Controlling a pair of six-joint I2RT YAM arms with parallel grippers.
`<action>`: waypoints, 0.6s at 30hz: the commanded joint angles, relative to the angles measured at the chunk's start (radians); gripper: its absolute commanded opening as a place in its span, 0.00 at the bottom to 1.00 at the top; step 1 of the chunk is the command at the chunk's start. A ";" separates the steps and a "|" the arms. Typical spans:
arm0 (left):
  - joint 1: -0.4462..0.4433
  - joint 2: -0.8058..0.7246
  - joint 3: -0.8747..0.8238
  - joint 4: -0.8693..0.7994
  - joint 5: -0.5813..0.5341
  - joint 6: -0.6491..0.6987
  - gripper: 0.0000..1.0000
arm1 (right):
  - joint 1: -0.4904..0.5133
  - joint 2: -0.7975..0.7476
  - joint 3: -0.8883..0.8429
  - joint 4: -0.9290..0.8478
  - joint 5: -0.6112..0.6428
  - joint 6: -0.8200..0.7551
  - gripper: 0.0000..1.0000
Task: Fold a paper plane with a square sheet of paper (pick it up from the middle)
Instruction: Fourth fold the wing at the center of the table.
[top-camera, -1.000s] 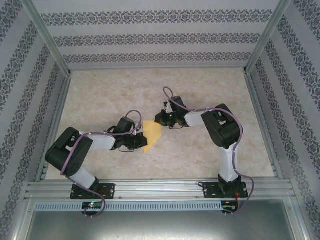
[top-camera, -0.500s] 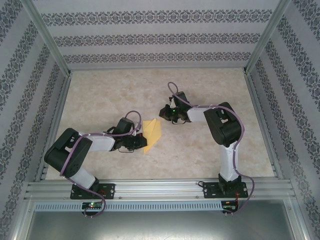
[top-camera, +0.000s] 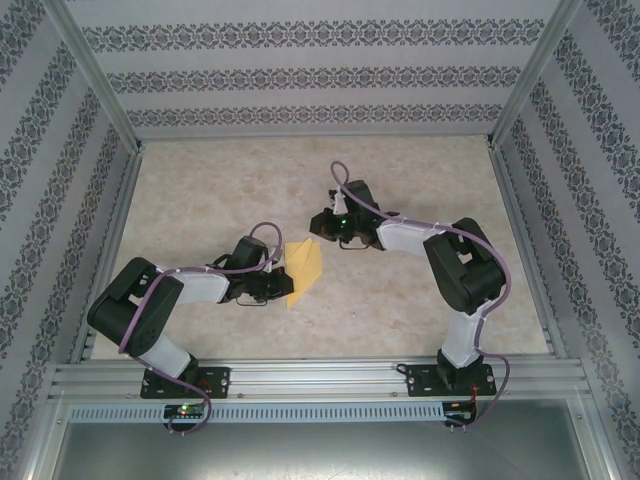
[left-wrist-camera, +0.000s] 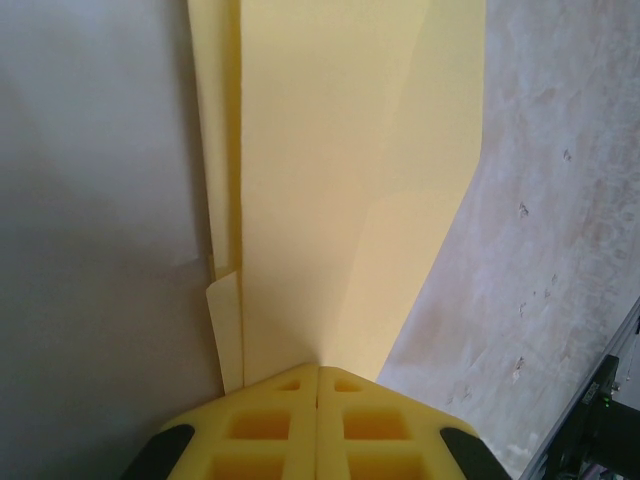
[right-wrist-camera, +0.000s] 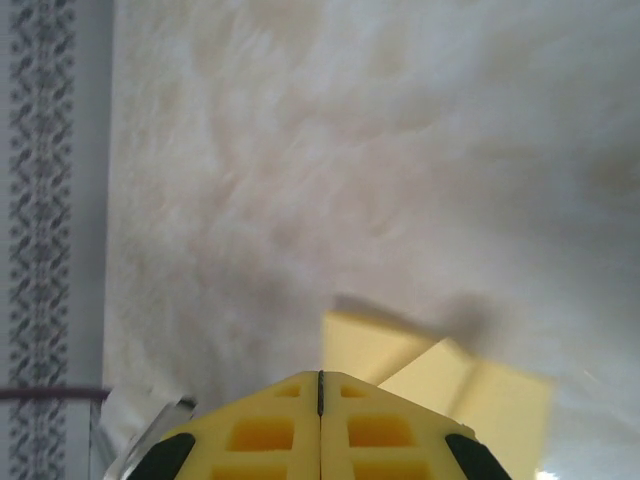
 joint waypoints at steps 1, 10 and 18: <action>-0.012 0.046 -0.074 -0.240 -0.085 0.029 0.08 | 0.050 0.024 -0.051 0.017 -0.039 -0.007 0.05; -0.012 0.049 -0.068 -0.250 -0.085 0.028 0.08 | 0.064 0.143 -0.021 0.049 0.006 0.007 0.04; -0.012 0.057 -0.071 -0.249 -0.086 0.027 0.08 | -0.029 0.184 0.021 0.025 0.038 -0.024 0.05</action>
